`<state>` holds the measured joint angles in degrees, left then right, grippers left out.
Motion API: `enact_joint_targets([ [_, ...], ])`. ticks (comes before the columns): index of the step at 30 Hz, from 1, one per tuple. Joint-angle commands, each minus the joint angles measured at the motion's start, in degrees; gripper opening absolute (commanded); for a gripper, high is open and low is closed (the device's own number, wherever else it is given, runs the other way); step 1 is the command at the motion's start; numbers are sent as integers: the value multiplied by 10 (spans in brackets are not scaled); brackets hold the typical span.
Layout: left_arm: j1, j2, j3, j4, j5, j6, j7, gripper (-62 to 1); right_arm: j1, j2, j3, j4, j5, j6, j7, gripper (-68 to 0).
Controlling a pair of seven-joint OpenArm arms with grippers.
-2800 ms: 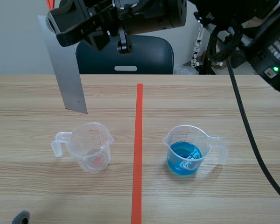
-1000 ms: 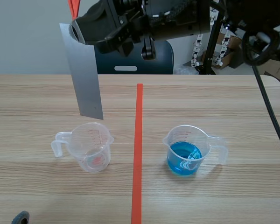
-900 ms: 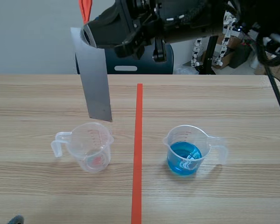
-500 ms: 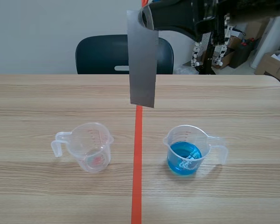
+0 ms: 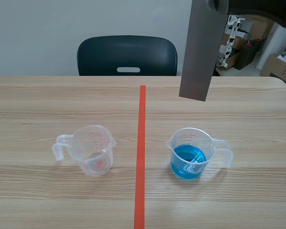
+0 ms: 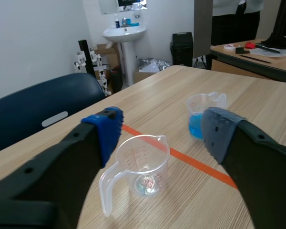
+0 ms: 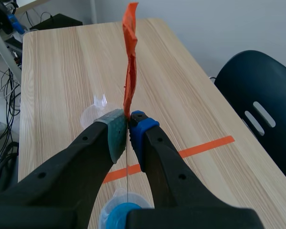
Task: Do the redox reaction experiment. move the plate over the blue solution
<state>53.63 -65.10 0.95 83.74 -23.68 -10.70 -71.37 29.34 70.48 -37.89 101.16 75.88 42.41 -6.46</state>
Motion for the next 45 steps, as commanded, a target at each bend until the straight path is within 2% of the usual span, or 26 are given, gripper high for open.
enact_joint_targets([
  [1,-6,-16,-3,4,-7,-2,-9,-325,2,18,8,4,9,3,25,-669],
  [6,-42,-54,-3,4,-8,-7,9,-482,-18,56,8,4,-14,3,57,-669],
  [8,-65,-56,-3,4,-8,-21,33,-524,-38,69,8,4,-40,3,87,-669],
  [14,-128,-56,-3,4,-8,-70,108,-574,-102,94,8,3,-118,3,186,-669],
  [17,-160,-56,-3,17,-8,-97,147,-582,-115,95,8,0,-142,3,206,-669],
  [20,-190,-56,-3,43,-7,-120,201,-584,-116,90,8,-14,-142,3,213,-669],
  [23,-216,-56,-2,80,-7,-132,246,-584,-116,74,17,-34,-143,3,200,-669],
  [27,-255,-51,13,134,-7,-132,319,-584,-116,46,31,-61,-155,3,183,-669],
  [33,-348,-21,82,159,-7,-132,388,-584,-116,9,50,-74,-181,3,155,-669],
  [39,-453,31,166,156,-5,-133,459,-584,-116,-25,66,-74,-183,3,110,-669],
  [45,-547,88,257,139,40,-133,519,-584,-116,-35,78,-73,-183,3,93,-669],
])
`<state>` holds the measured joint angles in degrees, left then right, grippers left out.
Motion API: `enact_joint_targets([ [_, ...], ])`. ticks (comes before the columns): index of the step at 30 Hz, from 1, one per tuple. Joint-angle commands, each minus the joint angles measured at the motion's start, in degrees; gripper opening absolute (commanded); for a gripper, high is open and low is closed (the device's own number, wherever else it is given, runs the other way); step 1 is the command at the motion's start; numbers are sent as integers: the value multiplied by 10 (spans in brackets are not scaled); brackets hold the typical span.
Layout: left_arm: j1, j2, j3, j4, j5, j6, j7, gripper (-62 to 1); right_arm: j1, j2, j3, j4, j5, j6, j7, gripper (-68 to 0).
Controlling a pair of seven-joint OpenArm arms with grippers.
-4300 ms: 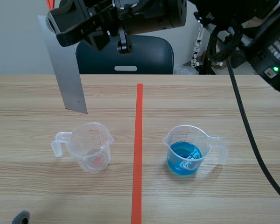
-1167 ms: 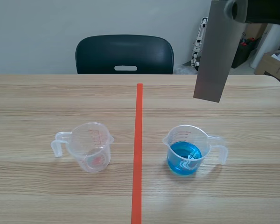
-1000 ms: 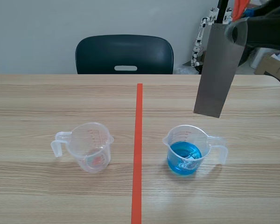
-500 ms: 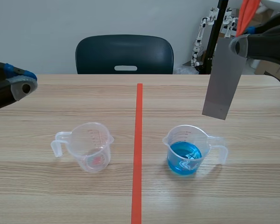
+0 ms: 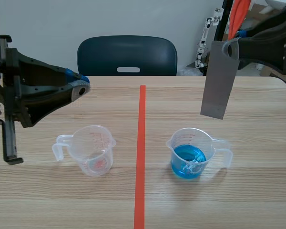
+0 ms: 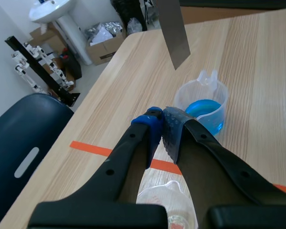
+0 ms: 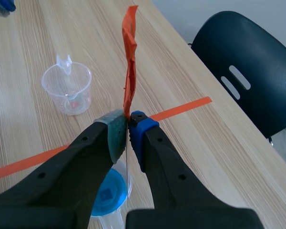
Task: Do the redox reaction experiment. move the plate over the blue solution
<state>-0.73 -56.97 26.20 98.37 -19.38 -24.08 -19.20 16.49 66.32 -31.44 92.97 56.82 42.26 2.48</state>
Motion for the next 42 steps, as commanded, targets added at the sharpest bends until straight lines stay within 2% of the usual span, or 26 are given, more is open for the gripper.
enact_joint_targets([
  [1,-17,16,22,-19,6,0,-2,-584,12,6,13,11,8,5,3,-669],
  [5,-71,57,89,-74,15,-19,-2,-584,13,-3,13,24,7,5,-4,-669],
  [10,-131,109,158,-139,57,-28,-2,-583,12,-29,13,30,8,5,-42,-669],
  [13,-160,136,185,-166,57,-45,-2,-583,11,-38,14,32,8,5,-56,-669],
  [16,-184,160,205,-189,56,-49,-2,-583,1,-41,16,40,8,5,-58,-669],
  [21,-210,193,214,-219,47,-49,-3,-583,-15,-41,24,64,7,5,-64,-669],
  [25,-225,206,214,-227,12,-53,-2,-583,-30,-41,47,86,8,5,-77,-669],
  [28,-231,211,214,-227,11,-54,-2,-583,-47,-41,69,97,8,5,-78,-669],
  [33,-233,219,215,-233,12,-75,3,-582,-77,-41,99,112,8,5,-88,-669],
  [42,-233,227,215,-234,12,-81,9,-582,-101,-41,109,122,8,5,-101,-669],
])
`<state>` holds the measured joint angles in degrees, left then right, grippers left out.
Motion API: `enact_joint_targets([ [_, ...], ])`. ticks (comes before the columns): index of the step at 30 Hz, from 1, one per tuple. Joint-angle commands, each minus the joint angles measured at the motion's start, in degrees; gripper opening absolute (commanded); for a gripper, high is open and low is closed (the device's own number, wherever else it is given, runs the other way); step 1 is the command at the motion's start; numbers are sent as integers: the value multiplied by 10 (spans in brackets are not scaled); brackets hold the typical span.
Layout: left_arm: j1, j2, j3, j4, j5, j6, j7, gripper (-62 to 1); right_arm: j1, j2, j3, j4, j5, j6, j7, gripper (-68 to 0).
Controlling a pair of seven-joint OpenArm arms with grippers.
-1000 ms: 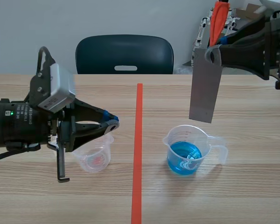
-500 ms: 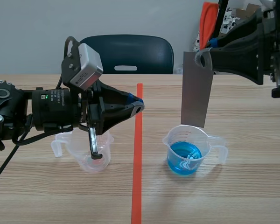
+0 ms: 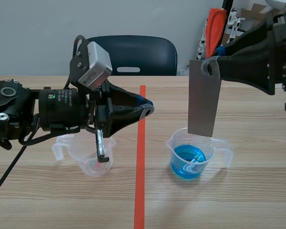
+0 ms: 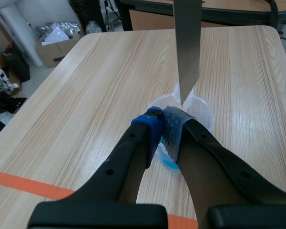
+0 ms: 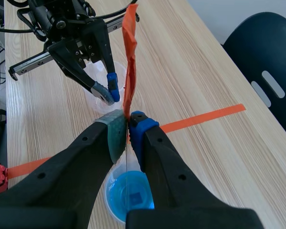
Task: Do the redox reaction experiment. move the plate over the blue solution
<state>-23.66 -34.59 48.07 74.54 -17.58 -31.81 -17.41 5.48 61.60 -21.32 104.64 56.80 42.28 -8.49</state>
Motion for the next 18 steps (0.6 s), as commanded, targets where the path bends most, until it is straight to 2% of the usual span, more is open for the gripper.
enact_joint_targets([
  [1,-3,3,-4,4,-6,-5,-9,-582,9,6,8,5,9,4,9,-669],
  [18,-3,3,-4,4,-6,-6,-12,-582,9,6,8,5,19,4,8,-669],
])
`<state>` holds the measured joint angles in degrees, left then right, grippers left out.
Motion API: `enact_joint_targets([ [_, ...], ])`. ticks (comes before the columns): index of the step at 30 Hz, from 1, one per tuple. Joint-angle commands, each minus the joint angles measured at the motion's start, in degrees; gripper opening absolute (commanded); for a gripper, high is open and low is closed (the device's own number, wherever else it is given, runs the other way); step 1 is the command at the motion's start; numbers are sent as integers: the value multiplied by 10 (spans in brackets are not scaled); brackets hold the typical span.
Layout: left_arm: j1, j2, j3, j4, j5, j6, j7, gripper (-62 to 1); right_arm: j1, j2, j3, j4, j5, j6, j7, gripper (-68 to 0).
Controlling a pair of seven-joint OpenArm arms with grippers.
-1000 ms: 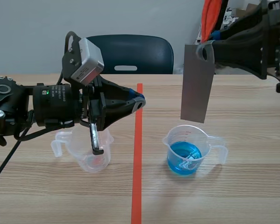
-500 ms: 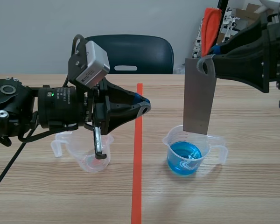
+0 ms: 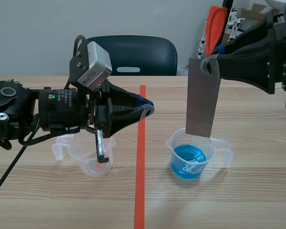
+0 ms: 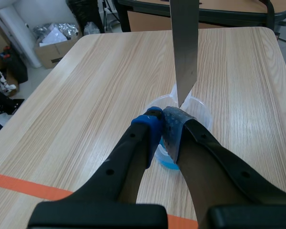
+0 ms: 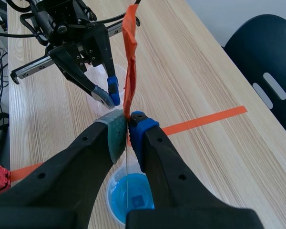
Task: Do the redox reaction experiment. move the plate over the blue solution
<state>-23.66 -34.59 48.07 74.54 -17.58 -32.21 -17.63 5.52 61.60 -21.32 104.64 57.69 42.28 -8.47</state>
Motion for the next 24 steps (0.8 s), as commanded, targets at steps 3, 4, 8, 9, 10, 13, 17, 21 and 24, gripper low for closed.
enact_joint_targets([
  [3,-3,3,-4,4,-6,-2,-10,-582,8,6,8,5,10,4,6,-669],
  [4,-3,3,-4,4,-6,-2,-10,-582,8,6,8,5,10,4,6,-669],
  [8,-3,3,-4,4,-6,-2,-28,-582,8,6,8,5,10,4,4,-669],
  [9,-3,3,-4,4,-6,-2,-28,-582,8,6,8,5,10,4,4,-669],
  [10,-3,3,-4,4,-6,-2,-27,-582,8,6,8,5,10,4,4,-669],
  [13,-3,3,-4,4,-6,-2,-27,-582,8,6,8,5,10,4,4,-669],
  [17,-3,3,-4,4,-6,-2,-27,-582,8,6,8,5,12,4,4,-669],
  [21,-3,3,-4,4,-6,-2,-28,-582,8,6,8,5,15,4,4,-669],
  [24,-3,3,-4,4,-6,-2,-27,-582,8,6,8,5,15,4,4,-669],
])
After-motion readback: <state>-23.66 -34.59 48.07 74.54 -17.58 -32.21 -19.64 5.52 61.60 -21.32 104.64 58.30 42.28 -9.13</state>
